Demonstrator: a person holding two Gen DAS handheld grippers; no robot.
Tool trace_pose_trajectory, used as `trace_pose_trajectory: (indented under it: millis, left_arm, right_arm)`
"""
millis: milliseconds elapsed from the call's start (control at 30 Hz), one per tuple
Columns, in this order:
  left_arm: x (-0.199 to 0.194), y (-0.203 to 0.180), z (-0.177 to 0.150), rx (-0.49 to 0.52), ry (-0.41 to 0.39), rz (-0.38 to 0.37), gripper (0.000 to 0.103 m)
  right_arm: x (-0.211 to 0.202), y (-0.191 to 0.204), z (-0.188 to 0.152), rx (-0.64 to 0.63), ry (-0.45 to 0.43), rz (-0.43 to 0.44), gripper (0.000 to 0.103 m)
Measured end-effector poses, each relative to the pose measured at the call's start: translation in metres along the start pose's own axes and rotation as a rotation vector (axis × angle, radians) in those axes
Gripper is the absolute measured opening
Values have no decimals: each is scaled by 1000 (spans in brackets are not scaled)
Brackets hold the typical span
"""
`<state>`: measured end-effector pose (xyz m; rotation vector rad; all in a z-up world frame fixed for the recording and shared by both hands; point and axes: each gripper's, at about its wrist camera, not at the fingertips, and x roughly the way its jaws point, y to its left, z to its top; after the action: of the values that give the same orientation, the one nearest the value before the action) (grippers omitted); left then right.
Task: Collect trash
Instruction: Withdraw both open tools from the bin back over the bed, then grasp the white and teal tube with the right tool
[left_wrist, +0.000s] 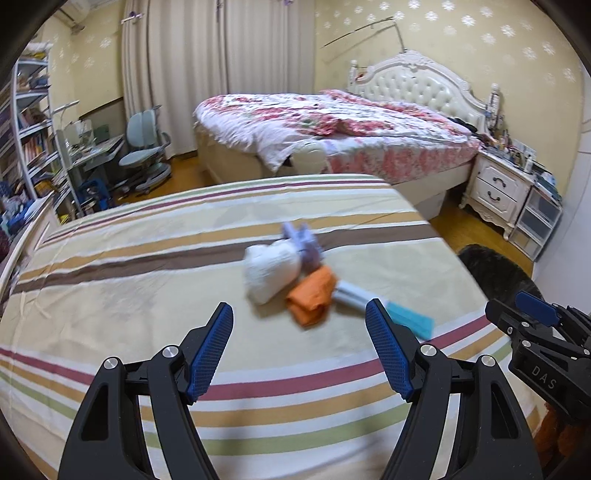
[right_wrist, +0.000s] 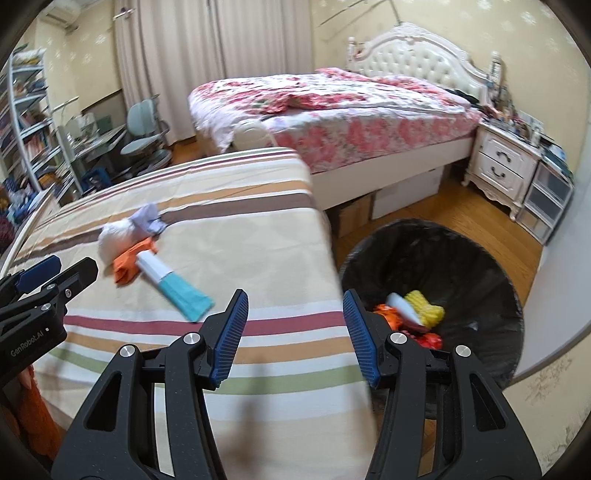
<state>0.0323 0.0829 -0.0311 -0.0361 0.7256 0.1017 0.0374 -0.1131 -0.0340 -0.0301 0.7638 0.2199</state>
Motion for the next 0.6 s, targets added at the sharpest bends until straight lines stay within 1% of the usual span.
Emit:
trace_pose_trajectory:
  millis: [133, 300, 467, 567, 600]
  left_arm:
    - [1, 25, -7, -35, 16, 32, 72]
    - [1, 49, -15, -68, 34, 52, 72]
    - [3, 59, -17, -76, 47, 42, 72]
    - [5, 61, -17, -69, 50, 33, 72]
    - [6, 61, -17, -67, 52, 31, 72]
  right_arm:
    - [6, 29, 2, -56, 18, 43, 52]
    - [18, 60, 5, -117, 57, 92, 52]
    - [33, 80, 5, -160, 107, 117, 52]
    - [38, 85, 6, -173, 125, 101, 52]
    - [38, 86, 6, -172, 126, 96, 47]
